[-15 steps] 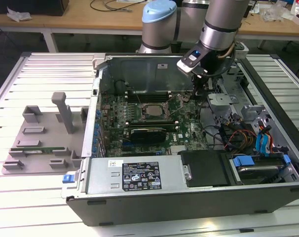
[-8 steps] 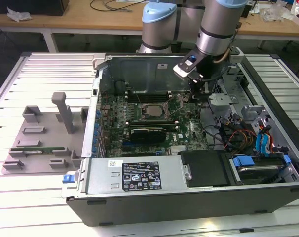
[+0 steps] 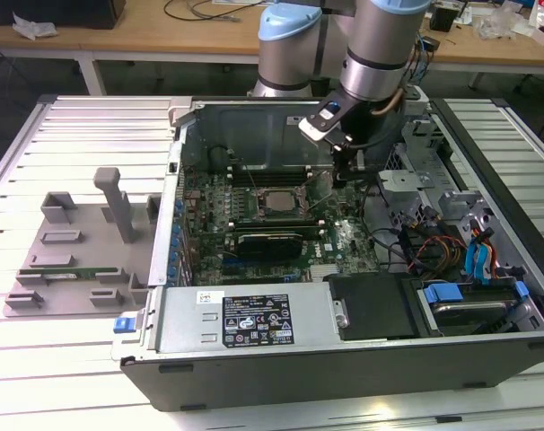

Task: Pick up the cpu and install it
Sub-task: 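Close the cpu cover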

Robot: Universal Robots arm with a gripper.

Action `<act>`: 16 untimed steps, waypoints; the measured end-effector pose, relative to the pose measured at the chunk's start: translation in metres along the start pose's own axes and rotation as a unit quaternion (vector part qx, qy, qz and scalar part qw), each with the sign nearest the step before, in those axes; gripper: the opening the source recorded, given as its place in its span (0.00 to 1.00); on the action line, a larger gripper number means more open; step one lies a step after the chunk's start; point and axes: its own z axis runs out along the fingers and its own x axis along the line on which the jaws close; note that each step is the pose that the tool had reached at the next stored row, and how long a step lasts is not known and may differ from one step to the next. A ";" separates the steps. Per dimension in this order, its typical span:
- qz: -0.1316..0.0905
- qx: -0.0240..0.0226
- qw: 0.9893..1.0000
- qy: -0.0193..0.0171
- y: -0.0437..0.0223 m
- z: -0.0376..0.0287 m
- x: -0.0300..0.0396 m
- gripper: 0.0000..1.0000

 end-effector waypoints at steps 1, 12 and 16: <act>0.000 0.000 1.000 0.000 -0.0022 0.0001 0.0001 0.11; 0.000 0.000 1.000 0.000 -0.0242 0.0009 0.0013 0.11; 0.000 0.000 1.000 0.000 -0.0387 0.0014 0.0021 0.11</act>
